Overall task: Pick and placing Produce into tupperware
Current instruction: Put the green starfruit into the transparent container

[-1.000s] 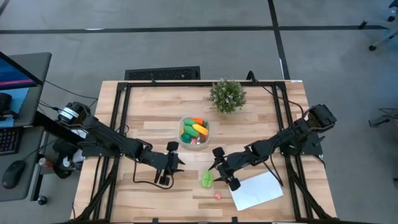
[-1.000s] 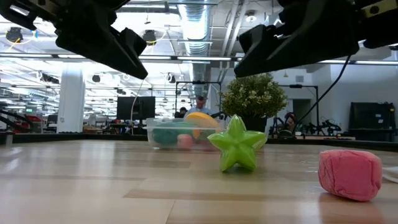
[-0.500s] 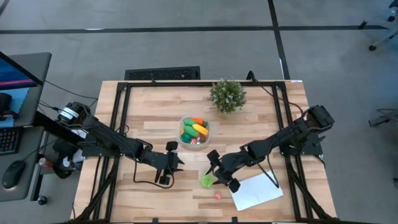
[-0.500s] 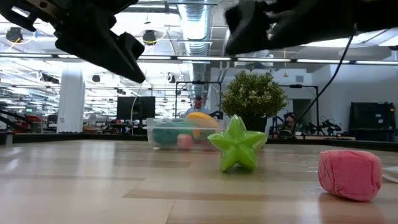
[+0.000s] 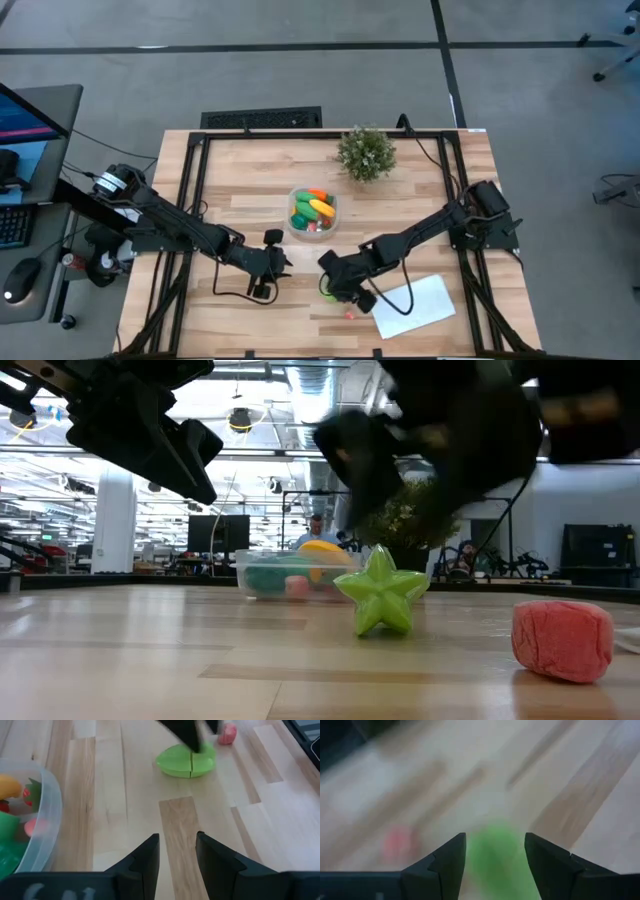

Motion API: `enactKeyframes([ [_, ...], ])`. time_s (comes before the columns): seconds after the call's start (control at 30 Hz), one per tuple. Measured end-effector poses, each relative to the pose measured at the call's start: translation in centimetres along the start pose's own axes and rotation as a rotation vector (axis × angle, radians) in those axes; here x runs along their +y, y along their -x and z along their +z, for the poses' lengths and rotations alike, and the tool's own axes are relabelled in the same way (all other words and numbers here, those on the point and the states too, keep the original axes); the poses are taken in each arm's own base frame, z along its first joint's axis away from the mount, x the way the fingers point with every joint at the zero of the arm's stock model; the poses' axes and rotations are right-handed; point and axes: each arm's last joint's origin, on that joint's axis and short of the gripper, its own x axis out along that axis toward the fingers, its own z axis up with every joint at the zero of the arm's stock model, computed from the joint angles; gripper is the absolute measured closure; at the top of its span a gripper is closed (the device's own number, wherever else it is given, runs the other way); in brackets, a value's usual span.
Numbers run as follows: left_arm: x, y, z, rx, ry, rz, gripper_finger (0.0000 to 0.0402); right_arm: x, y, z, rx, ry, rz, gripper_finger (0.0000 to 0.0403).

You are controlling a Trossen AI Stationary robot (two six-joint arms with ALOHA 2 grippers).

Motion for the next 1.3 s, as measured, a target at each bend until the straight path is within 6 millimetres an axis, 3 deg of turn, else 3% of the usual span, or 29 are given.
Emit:
enactKeyframes([
  [0.6,-0.1,0.0,-0.3,0.022,-0.01,0.025,0.0284,-1.1,-0.8,-0.9,0.063,-0.053,0.043,0.0207],
  [1.0,0.0,0.1,-0.3,0.022,-0.007,0.052,0.0284,-2.4,-0.5,-1.6,0.068,-0.223,0.016,0.026],
  [1.3,0.0,0.1,-0.3,0.023,-0.003,0.052,0.0284,-2.5,-0.5,-1.6,0.071,-0.237,0.004,0.0303],
])
